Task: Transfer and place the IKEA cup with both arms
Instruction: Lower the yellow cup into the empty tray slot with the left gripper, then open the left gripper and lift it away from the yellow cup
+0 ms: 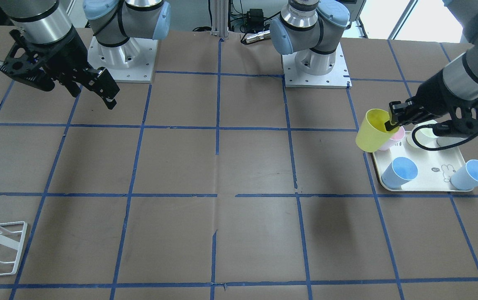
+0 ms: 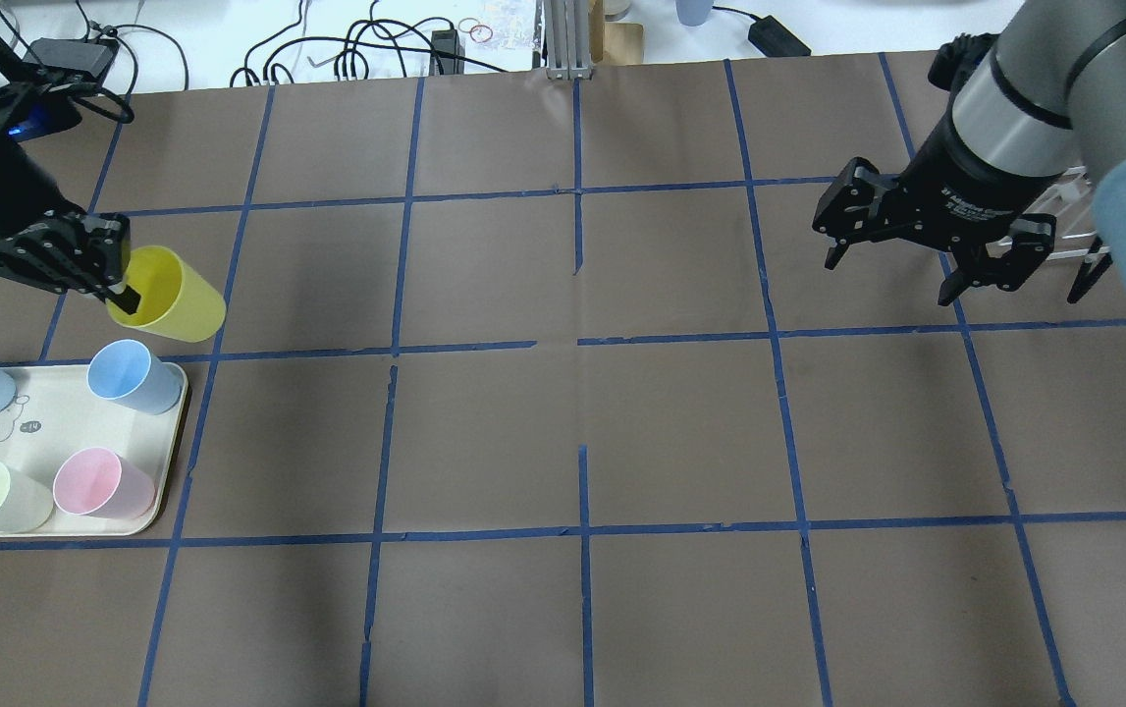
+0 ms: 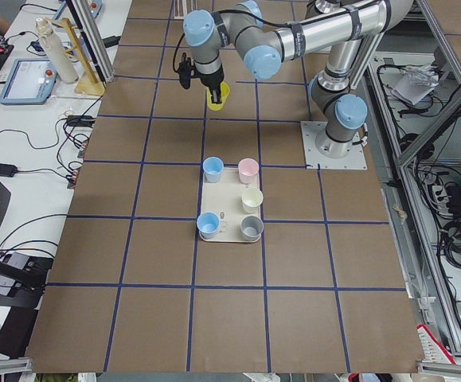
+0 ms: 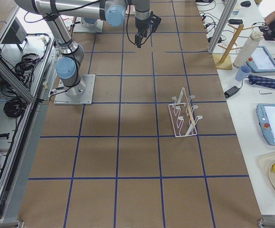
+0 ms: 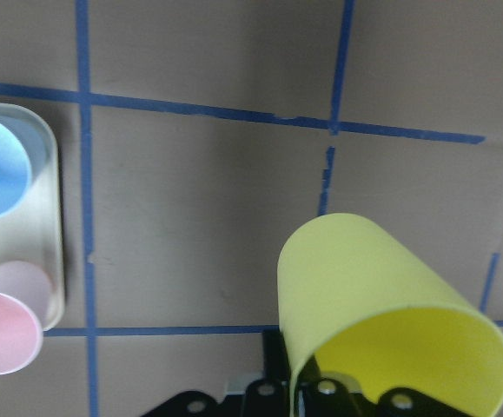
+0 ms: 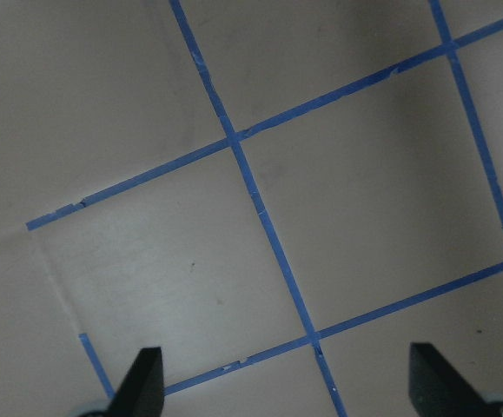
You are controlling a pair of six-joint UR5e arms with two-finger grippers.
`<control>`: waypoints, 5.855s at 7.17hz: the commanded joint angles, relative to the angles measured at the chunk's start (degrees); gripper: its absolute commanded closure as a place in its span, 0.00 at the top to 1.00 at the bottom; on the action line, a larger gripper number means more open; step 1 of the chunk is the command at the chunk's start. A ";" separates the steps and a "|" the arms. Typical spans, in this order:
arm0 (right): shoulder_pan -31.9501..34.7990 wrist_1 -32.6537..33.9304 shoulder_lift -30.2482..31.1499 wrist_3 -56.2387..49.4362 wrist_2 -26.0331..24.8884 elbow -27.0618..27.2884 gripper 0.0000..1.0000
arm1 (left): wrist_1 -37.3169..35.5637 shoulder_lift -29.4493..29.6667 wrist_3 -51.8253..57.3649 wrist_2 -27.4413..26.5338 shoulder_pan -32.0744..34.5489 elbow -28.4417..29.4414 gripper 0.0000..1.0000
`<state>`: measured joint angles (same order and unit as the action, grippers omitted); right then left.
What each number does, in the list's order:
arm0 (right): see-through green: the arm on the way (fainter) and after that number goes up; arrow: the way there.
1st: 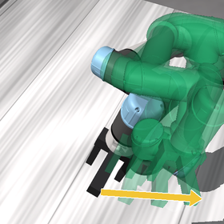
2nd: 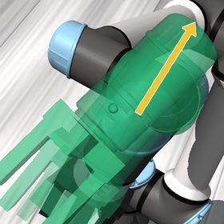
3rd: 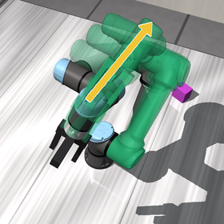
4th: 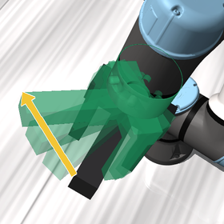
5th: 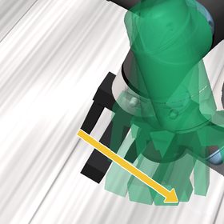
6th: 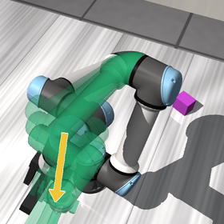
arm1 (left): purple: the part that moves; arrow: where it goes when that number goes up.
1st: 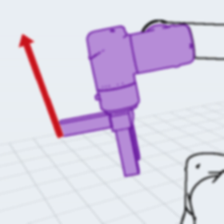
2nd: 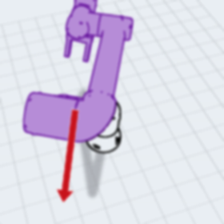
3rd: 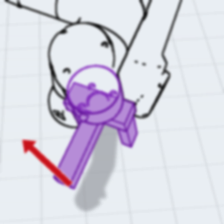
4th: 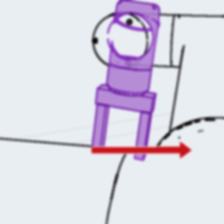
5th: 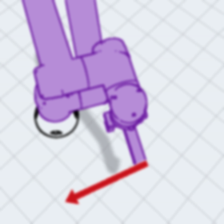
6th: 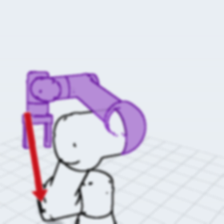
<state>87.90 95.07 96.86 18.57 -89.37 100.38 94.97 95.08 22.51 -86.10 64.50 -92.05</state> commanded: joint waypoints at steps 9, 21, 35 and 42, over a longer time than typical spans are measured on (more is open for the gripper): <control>-0.71 -5.49 2.02 -11.19 1.31 0.26 1.00 | -11.39 21.98 31.55 -8.47 -18.44 8.47 0.00; -0.71 -5.95 2.90 -11.80 0.16 -0.09 1.00 | -11.74 26.47 31.02 -8.47 -16.77 8.38 0.00; -1.06 -6.12 3.43 -11.71 0.34 0.26 1.00 | -12.44 26.66 30.76 -8.47 -16.43 8.47 0.77; -1.06 -6.12 3.52 -11.63 0.25 0.35 1.00 | 0.21 12.53 17.37 -8.21 0.31 14.88 0.93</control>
<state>86.79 88.93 100.37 6.88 -89.12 100.70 93.67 110.93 46.19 -94.38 59.14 -77.92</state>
